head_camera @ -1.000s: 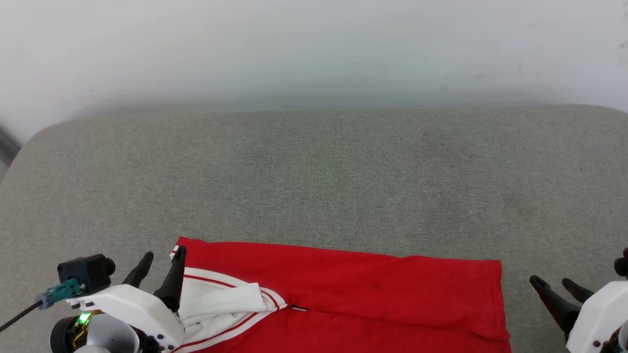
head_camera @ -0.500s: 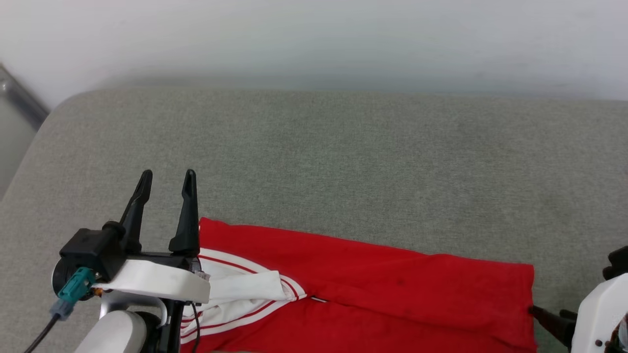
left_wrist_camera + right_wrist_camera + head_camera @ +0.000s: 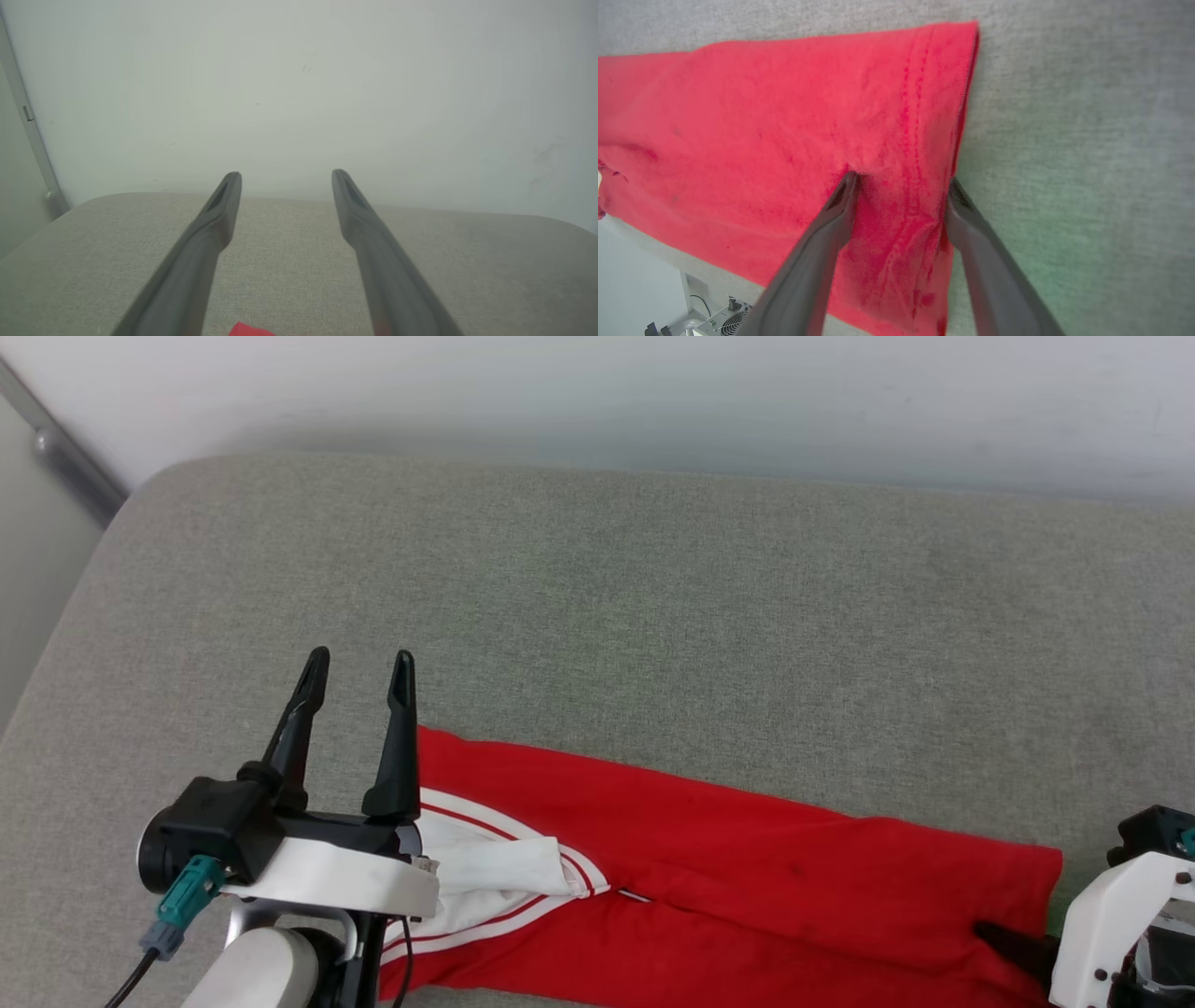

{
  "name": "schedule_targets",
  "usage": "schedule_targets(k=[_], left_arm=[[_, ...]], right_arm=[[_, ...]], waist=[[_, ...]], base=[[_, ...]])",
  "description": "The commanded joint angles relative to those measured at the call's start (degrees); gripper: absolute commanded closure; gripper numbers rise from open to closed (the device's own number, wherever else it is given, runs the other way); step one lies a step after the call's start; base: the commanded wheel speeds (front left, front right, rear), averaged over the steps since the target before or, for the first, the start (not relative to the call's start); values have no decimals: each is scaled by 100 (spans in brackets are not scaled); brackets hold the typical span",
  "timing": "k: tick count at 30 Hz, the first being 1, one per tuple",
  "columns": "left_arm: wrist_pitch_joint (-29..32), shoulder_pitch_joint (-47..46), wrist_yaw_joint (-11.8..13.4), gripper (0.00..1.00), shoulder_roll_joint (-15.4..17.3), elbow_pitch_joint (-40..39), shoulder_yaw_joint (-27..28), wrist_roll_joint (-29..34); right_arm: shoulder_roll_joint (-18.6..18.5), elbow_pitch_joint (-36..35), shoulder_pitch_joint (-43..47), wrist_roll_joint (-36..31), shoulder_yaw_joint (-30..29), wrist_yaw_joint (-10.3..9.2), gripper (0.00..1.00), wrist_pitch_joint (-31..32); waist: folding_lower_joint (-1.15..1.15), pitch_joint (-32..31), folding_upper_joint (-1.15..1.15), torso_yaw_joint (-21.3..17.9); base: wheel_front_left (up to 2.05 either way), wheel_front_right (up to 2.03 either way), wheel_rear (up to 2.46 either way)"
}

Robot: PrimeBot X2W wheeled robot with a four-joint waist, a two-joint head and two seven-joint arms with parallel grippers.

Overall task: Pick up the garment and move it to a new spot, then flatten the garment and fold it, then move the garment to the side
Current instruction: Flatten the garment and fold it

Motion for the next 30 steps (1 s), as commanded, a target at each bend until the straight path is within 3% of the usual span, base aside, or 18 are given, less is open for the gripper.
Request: schedule_targets(k=[1,11,17,24,30], left_arm=[[-19,-39,-27,0,-18,55,-16,52],[85,339,145,0,131,327,-87,109],[114,550,234,0,170,352,-77,71],[97,664,297,0,200,269,-65,107],[95,689,343,0,198,228,-77,110]], right_arm=[[157,219,55,70,266,0,100,-24],[-304,-141,98,129,590,-1,100,-422],[-451,-207,186,111,415,-1,100,-407],[-667,-180,184,-150,-522,-1,100,-215],[-605,-238,13,-293,-1251,-1,100,18]], waist=[[0,-68,0,-18],[0,-603,0,-251],[0,-815,0,-408],[0,-870,0,-589],[0,-858,0,-678]], base=[[0,0,0],[0,0,0],[0,0,0],[0,0,0],[0,0,0]])
